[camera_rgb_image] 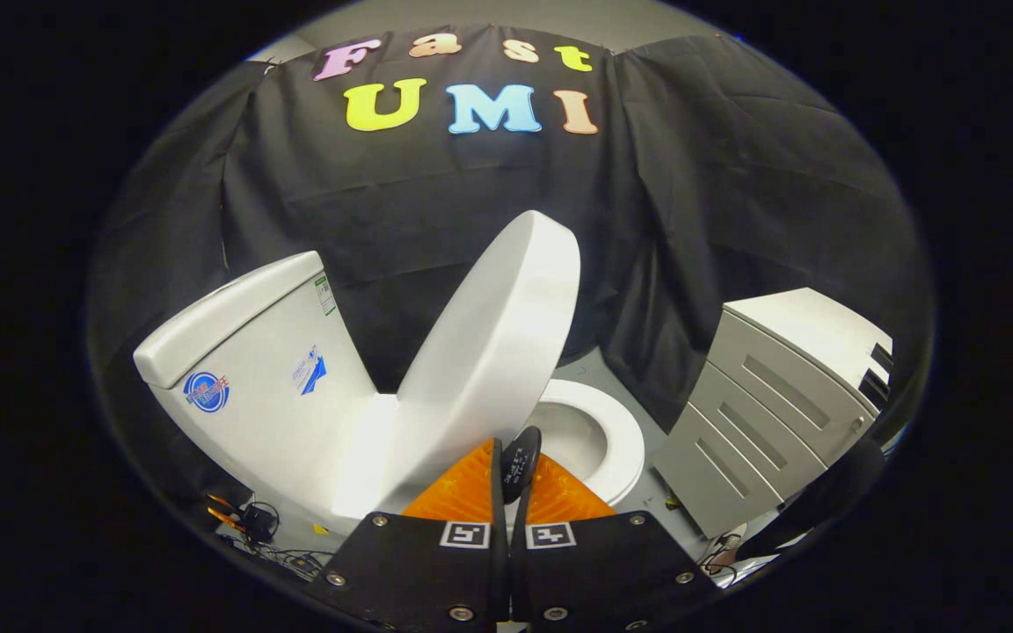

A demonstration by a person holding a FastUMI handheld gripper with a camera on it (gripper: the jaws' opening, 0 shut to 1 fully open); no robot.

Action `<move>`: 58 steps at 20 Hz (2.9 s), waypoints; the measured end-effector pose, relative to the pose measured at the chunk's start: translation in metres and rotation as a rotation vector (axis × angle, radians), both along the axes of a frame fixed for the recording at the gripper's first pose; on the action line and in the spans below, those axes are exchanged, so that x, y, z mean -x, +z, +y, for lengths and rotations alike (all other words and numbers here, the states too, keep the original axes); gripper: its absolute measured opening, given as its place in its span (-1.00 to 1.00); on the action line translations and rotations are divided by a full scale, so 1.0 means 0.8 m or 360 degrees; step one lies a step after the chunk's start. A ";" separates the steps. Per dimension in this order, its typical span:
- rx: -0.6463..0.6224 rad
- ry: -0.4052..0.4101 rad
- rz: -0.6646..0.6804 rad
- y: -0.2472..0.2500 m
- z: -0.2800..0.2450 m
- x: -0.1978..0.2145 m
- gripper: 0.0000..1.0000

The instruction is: Open the toilet lid.

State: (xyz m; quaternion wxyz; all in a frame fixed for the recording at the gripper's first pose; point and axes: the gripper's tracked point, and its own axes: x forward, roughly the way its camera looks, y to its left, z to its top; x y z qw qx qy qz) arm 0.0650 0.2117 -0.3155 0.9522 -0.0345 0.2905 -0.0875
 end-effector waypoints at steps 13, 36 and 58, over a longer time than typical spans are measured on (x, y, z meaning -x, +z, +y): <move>0.0172 0.0142 -0.0083 0.027 0.062 -0.005 -0.99; 0.0406 0.0342 -0.0187 0.045 0.173 -0.014 -0.99; 0.0397 0.0596 -0.0239 0.027 0.275 -0.024 -0.99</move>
